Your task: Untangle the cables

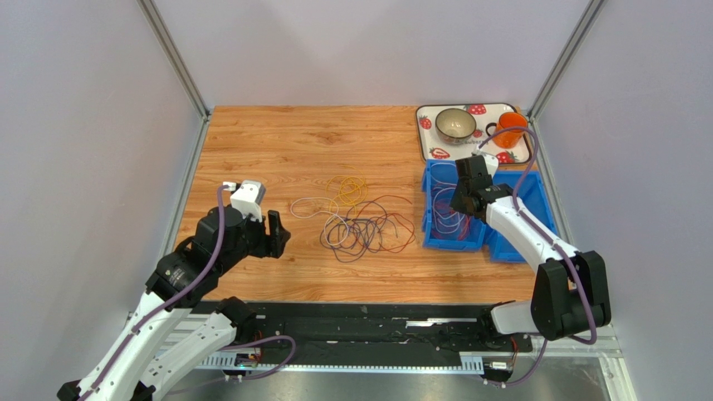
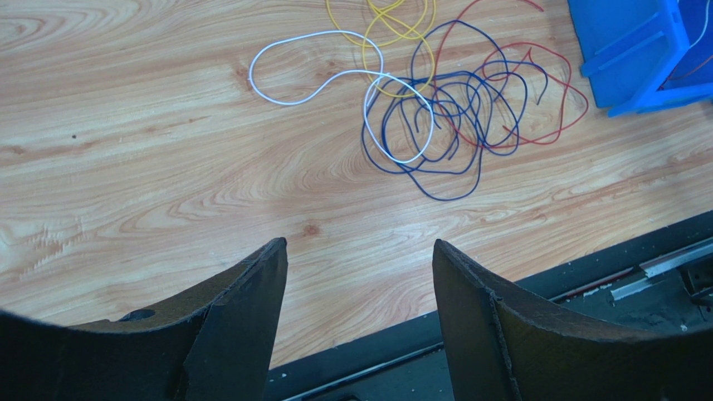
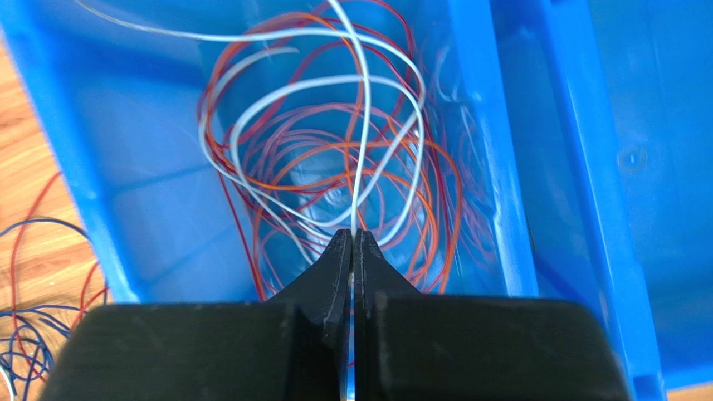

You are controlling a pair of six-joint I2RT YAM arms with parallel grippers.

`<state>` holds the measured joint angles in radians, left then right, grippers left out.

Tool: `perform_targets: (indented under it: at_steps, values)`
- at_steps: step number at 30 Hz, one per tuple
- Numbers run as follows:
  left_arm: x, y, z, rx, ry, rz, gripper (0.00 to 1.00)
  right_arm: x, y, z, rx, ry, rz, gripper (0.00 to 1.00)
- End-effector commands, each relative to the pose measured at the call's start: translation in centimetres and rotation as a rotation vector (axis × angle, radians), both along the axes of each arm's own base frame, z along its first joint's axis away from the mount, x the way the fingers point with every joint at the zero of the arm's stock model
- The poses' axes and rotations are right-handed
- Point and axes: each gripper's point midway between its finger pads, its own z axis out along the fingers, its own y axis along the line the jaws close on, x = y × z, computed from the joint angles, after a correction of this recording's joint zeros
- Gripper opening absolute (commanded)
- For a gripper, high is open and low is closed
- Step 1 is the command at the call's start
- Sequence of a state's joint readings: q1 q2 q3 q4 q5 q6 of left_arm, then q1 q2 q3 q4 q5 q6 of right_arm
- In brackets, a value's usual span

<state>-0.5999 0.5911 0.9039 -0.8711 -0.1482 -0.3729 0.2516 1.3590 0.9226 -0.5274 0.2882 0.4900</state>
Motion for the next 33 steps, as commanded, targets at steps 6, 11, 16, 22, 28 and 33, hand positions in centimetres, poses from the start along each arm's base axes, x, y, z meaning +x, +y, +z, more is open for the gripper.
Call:
perform_targets:
  at_steps: [6, 11, 16, 22, 28, 33]
  values:
    - [0.5, -0.3, 0.6, -0.012, -0.028, -0.005, 0.73, -2.6, -2.8, -0.6, -0.065, 0.108, -0.157, 0.00]
    - [0.5, -0.3, 0.6, -0.012, -0.029, -0.005, 0.72, -2.0, -3.0, 1.2, -0.036, 0.075, -0.158, 0.00]
    - [0.5, -0.3, 0.6, -0.011, -0.028, -0.001, 0.72, -1.4, -2.7, 4.2, -0.036, 0.056, -0.126, 0.28]
    - [0.5, -0.3, 0.6, -0.014, -0.030, -0.003, 0.72, -1.5, -2.4, 9.2, -0.006, -0.031, -0.099, 0.53]
    - [0.6, -0.6, 0.4, -0.009, -0.015, -0.013, 0.72, -2.2, -1.8, 13.1, 0.049, -0.121, -0.062, 0.52]
    - [0.6, -1.9, 0.0, -0.015, 0.032, -0.068, 0.71, -2.8, 0.0, 13.7, 0.135, -0.154, 0.007, 0.50]
